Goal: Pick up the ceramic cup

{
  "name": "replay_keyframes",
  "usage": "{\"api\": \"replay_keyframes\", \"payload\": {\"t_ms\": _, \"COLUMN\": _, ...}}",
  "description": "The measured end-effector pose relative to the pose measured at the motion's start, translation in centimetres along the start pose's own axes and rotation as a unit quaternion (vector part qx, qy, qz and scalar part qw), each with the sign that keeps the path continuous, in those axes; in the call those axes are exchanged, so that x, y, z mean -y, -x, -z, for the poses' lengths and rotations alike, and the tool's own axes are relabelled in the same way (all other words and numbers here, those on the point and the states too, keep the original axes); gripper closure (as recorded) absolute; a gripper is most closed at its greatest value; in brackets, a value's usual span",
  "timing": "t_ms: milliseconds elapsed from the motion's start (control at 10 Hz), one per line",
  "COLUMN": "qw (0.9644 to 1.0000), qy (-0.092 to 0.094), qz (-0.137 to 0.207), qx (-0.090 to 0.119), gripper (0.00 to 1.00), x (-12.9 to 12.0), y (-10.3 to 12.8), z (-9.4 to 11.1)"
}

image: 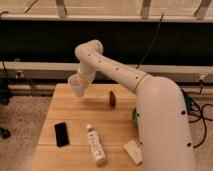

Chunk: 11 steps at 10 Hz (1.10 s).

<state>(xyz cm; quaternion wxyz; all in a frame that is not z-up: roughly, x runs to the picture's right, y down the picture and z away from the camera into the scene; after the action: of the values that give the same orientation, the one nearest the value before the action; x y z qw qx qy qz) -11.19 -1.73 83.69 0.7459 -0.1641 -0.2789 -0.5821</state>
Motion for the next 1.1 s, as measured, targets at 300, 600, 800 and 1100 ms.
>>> {"api": "replay_keyframes", "payload": {"t_ms": 300, "qw": 1.0000, "qy": -0.002, "qz": 0.003, "qx": -0.002, "gripper": 0.96, "x": -0.1, "y": -0.1, "z": 0.8}}
{"api": "replay_keyframes", "payload": {"t_ms": 600, "qw": 1.0000, "qy": -0.003, "qz": 0.007, "qx": -0.003, "gripper": 0.96, "x": -0.2, "y": -0.1, "z": 1.3}}
{"api": "replay_keyframes", "payload": {"t_ms": 800, "qw": 0.9999, "qy": -0.004, "qz": 0.009, "qx": -0.005, "gripper": 0.96, "x": -0.3, "y": -0.2, "z": 1.7}}
{"api": "replay_keyframes", "payload": {"t_ms": 1100, "qw": 0.9999, "qy": -0.005, "qz": 0.014, "qx": -0.007, "gripper": 0.96, "x": -0.3, "y": -0.2, "z": 2.2}}
